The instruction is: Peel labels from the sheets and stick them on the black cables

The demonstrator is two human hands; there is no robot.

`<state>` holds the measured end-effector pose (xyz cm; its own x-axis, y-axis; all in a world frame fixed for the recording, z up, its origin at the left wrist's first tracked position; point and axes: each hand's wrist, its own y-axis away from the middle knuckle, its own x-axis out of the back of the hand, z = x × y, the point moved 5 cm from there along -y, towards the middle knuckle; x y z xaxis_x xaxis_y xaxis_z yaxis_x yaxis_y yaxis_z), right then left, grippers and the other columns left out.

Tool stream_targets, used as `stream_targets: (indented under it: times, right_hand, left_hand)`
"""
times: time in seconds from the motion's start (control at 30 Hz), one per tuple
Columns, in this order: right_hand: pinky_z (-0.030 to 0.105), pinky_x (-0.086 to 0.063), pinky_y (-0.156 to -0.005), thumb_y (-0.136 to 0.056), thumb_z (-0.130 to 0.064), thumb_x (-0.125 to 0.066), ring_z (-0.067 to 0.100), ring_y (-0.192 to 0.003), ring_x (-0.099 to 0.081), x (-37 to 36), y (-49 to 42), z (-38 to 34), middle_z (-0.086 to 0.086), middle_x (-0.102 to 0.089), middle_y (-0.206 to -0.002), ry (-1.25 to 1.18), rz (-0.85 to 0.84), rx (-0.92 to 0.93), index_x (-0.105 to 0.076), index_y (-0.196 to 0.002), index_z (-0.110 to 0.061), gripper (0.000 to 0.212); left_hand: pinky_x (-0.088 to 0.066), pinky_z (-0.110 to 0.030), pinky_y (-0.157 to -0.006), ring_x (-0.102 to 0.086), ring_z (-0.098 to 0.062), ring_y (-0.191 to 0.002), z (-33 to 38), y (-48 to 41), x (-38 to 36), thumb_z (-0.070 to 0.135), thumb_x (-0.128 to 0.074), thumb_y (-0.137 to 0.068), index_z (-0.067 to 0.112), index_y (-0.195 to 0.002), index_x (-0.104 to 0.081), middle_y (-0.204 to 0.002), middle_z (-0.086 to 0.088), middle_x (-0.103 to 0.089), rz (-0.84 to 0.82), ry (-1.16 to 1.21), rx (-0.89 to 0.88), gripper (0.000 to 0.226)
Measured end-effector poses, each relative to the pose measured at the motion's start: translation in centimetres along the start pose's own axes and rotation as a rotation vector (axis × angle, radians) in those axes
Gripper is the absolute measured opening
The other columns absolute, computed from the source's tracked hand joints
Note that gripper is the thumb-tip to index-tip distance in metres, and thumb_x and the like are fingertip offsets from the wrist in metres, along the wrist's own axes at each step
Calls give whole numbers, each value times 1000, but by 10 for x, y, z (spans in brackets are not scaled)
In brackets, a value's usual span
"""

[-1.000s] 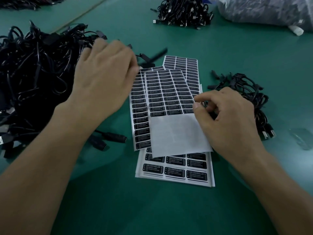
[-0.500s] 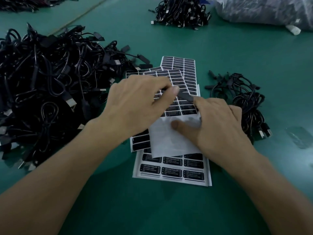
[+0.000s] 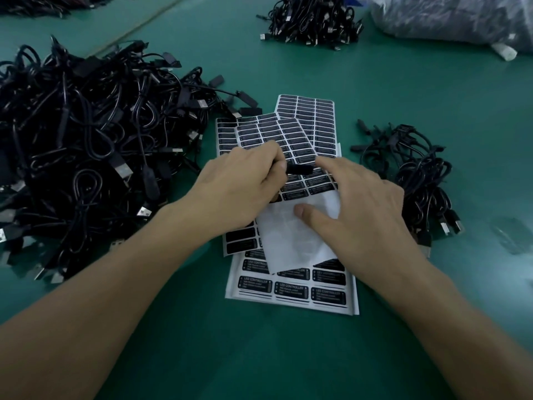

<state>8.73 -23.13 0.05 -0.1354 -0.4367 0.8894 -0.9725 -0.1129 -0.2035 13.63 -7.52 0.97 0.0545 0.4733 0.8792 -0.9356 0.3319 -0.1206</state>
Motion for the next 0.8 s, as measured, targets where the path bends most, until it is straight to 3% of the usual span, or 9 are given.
stream_targets:
  times: [0.17, 0.3, 0.4, 0.43, 0.5, 0.57, 0.67, 0.73, 0.8]
  right_hand:
    - [26, 0, -110, -91, -67, -45, 12, -148, -16, -2, 0, 1, -3, -37, -157, 38, -41, -32, -27, -156, -26, 78]
    - [30, -4, -115, -96, -58, -49, 15, -149, -21, 0, -1, 0, -1, -39, -157, 39, -36, -14, -27, -156, -26, 71]
    - [37, -18, -121, -97, -45, -58, 13, -142, -35, 3, -2, -1, -5, -47, -150, -29, -5, 30, -33, -153, -28, 64]
    - [33, -25, -119, -95, -41, -62, 8, -137, -40, 6, -2, -1, -10, -51, -144, -98, 19, 44, -38, -151, -29, 62]
    - [7, -32, -104, -93, -33, -68, -15, -117, -45, 10, -3, -2, -31, -53, -124, -267, 66, 51, -46, -144, -34, 56]
    - [-1, -38, -89, -90, -27, -72, -21, -102, -53, 18, -5, 2, -38, -58, -99, -446, 132, 21, -54, -131, -41, 46]
    - [21, -56, -72, -88, -15, -73, 5, -81, -68, 29, -8, 8, -19, -70, -91, -674, 204, -50, -61, -109, -42, 36]
    - [42, -60, -71, -86, -10, -72, 21, -75, -71, 29, -7, 10, -5, -74, -82, -713, 200, -92, -63, -104, -37, 34]
    - [42, -60, -70, -84, -11, -74, 20, -70, -71, 26, -5, 11, -5, -74, -75, -706, 185, -116, -63, -104, -34, 33]
  left_hand:
    - [-49, -42, -76, -60, -13, -71, -1, -1, -1, 31, -31, -99, 24, -82, -51, -72, 11, -68, 18, 61, 80, 27]
    - [-48, -43, -78, -59, -18, -74, -1, -1, -3, 33, -31, -103, 23, -77, -50, -75, 12, -69, 29, 105, 108, 33]
    - [-47, -41, -76, -60, -18, -74, 1, 0, -4, 51, -27, -104, 21, -77, -50, -74, 8, -68, 44, 93, 93, 47]
    - [-47, -42, -76, -61, -18, -75, 1, 0, -4, 54, -26, -104, 22, -76, -51, -75, 7, -67, 45, 69, 80, 49]
    - [-48, -43, -77, -61, -18, -75, 3, 0, -3, 53, -26, -104, 22, -77, -52, -76, 6, -66, 57, 29, 43, 49]
    - [-49, -43, -75, -60, -18, -73, 3, 0, -2, 49, -28, -106, 20, -77, -52, -75, 5, -65, 68, 40, 7, 48]
    - [-49, -44, -74, -58, -19, -70, 2, 1, -2, 41, -32, -108, 17, -75, -53, -73, 2, -64, 89, 115, -31, 45]
    - [-50, -47, -72, -59, -21, -70, 3, 3, 0, 37, -34, -107, 16, -78, -55, -73, 1, -64, 130, 164, -45, 42]
    - [-51, -49, -70, -61, -22, -70, 4, 4, 2, 33, -35, -108, 15, -86, -57, -73, 2, -64, 181, 197, -70, 36]
